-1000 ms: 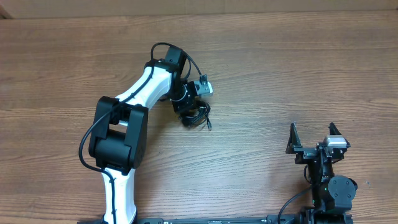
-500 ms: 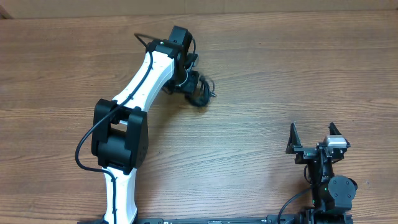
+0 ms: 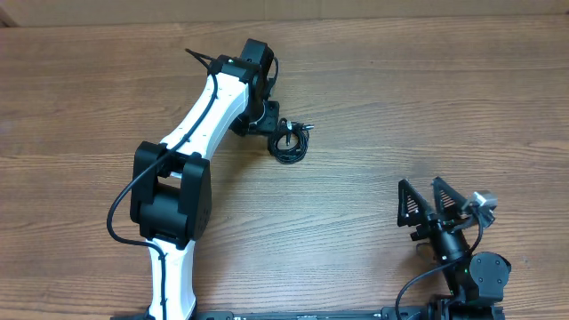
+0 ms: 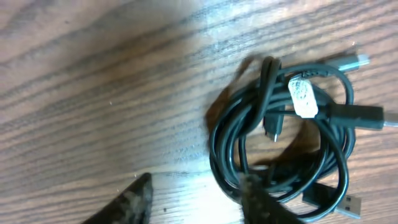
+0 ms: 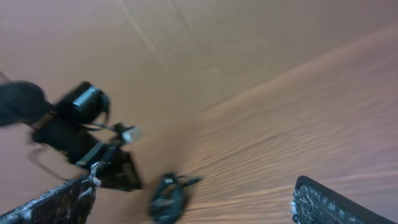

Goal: Untangle cables
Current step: 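Bring the right gripper toward the cable held by the left gripper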

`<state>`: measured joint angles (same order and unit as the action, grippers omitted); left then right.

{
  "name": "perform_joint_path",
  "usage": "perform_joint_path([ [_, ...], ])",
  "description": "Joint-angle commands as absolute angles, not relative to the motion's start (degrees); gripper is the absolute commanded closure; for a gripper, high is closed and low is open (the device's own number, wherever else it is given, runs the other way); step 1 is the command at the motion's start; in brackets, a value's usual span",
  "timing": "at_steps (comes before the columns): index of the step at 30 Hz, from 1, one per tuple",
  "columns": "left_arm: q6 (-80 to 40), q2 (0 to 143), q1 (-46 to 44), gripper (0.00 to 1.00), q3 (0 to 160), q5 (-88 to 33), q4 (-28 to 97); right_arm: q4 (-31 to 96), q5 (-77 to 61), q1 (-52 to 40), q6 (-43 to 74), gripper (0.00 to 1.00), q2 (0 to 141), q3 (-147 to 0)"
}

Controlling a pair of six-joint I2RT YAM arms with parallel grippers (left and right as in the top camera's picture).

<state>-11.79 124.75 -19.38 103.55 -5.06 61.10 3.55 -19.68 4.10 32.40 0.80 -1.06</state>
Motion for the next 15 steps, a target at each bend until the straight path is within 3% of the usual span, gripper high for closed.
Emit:
perform_joint_path([
  [1,-11.55,124.40,-19.27,0.45,101.38,-4.03,58.94,3.03,-22.22,3.81,42.13,0.00,0.23,-0.45],
  [8,-11.53,124.40,-19.27,0.59,95.31,-4.10,50.50,3.05,-22.83,3.81,45.17,0.00,0.23,-0.45],
  [15,-8.84,124.40,-19.27,0.59,89.47,-9.04,44.75,3.07,-23.07,3.81,45.17,0.00,0.23,-0.45],
])
